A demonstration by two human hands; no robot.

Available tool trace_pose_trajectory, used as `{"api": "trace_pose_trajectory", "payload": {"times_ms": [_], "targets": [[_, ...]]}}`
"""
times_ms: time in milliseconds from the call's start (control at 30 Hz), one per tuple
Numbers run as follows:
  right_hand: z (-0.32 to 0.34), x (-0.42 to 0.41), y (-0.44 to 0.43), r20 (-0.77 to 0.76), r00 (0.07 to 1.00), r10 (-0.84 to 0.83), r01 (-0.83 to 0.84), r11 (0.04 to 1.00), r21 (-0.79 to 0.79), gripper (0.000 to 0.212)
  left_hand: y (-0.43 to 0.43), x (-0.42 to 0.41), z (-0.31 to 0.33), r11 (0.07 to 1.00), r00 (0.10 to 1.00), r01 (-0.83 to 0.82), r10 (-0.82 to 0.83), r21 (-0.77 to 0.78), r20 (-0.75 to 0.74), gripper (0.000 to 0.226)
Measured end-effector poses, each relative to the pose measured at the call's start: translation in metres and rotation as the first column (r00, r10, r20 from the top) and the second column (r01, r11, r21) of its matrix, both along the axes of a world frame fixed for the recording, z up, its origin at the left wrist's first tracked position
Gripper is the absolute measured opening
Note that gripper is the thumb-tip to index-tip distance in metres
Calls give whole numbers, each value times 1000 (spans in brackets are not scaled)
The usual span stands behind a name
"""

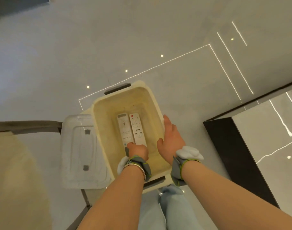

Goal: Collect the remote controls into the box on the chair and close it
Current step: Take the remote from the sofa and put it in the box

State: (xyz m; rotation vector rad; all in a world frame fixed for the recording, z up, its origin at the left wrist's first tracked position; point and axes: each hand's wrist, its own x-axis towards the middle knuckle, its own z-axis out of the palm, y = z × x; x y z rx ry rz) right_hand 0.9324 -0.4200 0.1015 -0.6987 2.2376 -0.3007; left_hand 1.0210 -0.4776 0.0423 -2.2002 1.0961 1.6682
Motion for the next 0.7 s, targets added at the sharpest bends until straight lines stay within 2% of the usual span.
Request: {"api": "trace_pose_trajectory", "payload": {"times_ms": [67,200,267,333,400,500,633,700], "targets": [[13,-2,2,17,1000,20,-21,999,48,80,-2,-1,14,998,999,41,-41,41,14,49],[51,-4,18,50,998,-27,21,991,130,74,-11,-11,58,996,998,-55,53,67,26,43],[76,-6,32,57,993,-98,90,988,128,69,-11,-18,91,999,1000,19,-18,43,-16,43],[101,-8,50,50,980,-190,184,977,104,63,-5,-31,126,982,978,188,-188,-17,-86,43],[130,-13,75,22,962,-271,269,960,71,58,8,-51,160,929,923,354,-365,-107,-121,49],[171,-29,134,-25,919,-393,394,919,29,57,54,-92,207,847,827,493,-527,-197,-195,48],[200,-49,205,-65,837,-544,544,839,-22,52,123,-136,248,729,680,640,-684,-243,-264,44],[212,-55,261,-92,772,-629,629,776,-31,50,181,-154,263,637,573,728,-768,-251,-286,44]]}}
